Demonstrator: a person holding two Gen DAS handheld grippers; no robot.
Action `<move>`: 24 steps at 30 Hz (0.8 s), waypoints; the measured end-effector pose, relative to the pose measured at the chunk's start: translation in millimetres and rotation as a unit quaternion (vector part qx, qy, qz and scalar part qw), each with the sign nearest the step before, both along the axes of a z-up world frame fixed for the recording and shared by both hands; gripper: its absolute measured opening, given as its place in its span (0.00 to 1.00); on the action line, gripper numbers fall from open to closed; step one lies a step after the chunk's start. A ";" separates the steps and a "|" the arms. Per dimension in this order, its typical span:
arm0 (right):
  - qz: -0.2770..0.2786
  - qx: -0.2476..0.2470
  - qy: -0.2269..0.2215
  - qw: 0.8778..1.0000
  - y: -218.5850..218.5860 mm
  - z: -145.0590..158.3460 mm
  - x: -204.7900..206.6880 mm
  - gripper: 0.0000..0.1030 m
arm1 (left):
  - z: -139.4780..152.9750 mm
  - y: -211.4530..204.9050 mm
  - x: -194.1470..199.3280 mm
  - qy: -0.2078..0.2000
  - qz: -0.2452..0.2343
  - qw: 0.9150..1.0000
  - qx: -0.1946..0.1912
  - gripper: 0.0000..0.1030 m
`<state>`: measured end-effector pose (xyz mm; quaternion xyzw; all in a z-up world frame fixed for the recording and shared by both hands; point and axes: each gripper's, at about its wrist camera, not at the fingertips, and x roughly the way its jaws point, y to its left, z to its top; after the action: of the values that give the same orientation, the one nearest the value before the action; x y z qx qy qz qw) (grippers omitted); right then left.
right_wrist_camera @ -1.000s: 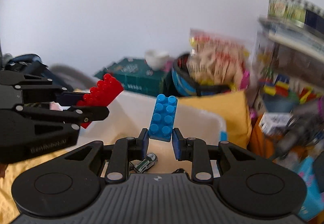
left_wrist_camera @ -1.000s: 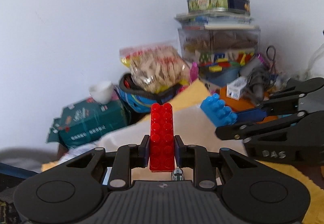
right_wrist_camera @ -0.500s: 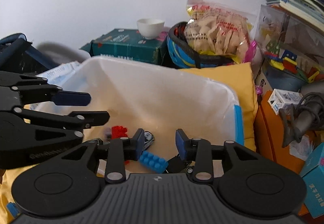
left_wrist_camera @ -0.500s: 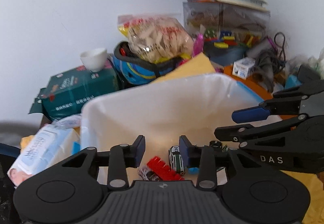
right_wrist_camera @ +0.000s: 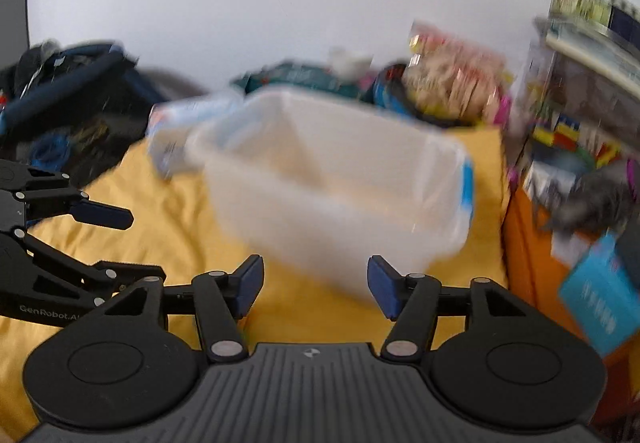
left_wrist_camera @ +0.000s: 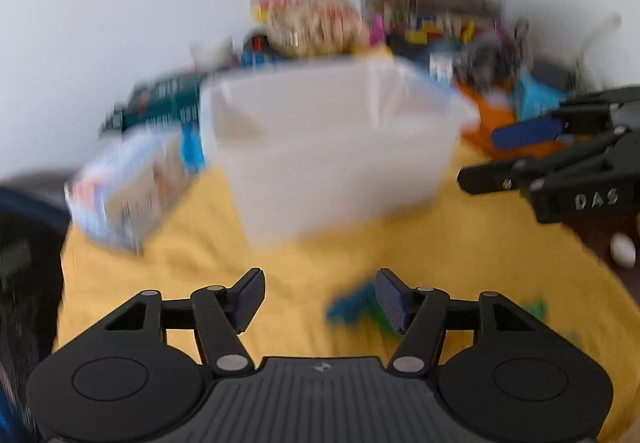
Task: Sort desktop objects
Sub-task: 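Move both open tools back over the toy pile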
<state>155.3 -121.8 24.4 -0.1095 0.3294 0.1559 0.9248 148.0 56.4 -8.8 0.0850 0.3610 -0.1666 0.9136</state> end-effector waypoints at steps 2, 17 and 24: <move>0.009 0.003 0.028 1.000 -0.6 -14.7 -10.5 0.59 | -12.5 -3.4 -12.3 0.020 0.000 1.000 0.004 0.63; 0.048 -0.018 0.124 0.991 7.9 -72.7 -57.8 0.37 | -48.5 -14.8 -58.7 0.078 -0.017 0.997 0.019 0.63; 0.047 -0.052 0.128 0.989 12.9 -86.0 -66.2 0.37 | -61.7 -12.5 -59.8 0.103 -0.031 0.994 0.010 0.63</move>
<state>89.1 -108.9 -61.6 -0.1519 0.4475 0.1945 0.8595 88.1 43.9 -70.6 0.0872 0.4516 -0.1989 0.8654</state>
